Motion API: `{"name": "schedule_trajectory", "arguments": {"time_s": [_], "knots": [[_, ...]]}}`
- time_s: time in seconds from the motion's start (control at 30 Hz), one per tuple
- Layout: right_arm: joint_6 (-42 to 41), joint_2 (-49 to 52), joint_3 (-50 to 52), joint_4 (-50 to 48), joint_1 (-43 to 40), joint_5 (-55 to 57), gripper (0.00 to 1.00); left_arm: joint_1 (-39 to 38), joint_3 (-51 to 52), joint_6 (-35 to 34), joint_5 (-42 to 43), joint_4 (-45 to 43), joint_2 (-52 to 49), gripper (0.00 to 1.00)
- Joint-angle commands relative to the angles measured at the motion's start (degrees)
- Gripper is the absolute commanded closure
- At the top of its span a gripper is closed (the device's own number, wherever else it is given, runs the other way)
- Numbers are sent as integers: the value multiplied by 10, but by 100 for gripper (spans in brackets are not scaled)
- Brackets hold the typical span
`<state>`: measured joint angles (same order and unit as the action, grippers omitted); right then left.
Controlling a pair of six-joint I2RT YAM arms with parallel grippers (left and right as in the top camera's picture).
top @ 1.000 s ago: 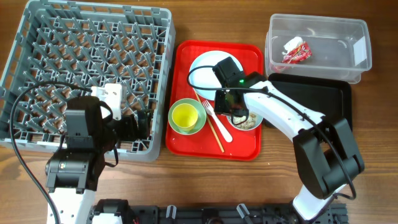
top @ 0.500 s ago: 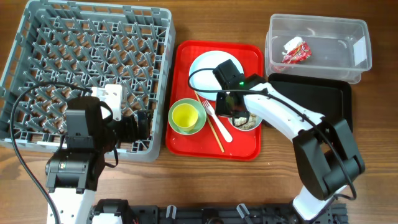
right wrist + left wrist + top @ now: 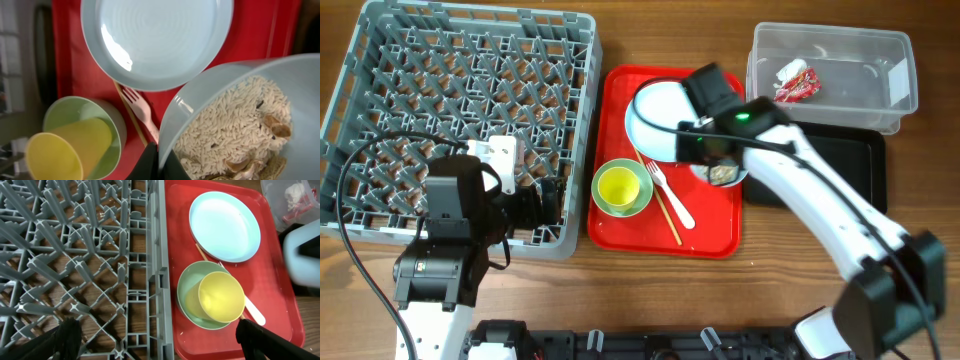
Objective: Sort waste into correct bins and load items into the dishwasher rack
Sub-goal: 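Tip the rice bowl over the black tray to dump the rice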
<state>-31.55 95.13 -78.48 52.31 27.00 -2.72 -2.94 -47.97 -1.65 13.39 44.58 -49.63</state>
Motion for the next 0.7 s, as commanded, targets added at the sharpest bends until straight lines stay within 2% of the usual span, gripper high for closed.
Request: {"name": "schedule_trajectory", "arguments": {"time_s": [0.0, 0.23, 0.43, 0.67], "knots": [[49, -28, -14, 4, -68, -82, 96, 1, -9, -3, 7, -2, 1, 0], [203, -24, 37, 17, -266, -346, 96, 1, -9, -3, 7, -2, 1, 0], [255, -6, 128, -20, -396, -477, 96, 1, -9, -3, 7, -2, 1, 0], [272, 73, 169, -59, -487, -657, 96, 1, -9, -3, 7, -2, 1, 0]]}}
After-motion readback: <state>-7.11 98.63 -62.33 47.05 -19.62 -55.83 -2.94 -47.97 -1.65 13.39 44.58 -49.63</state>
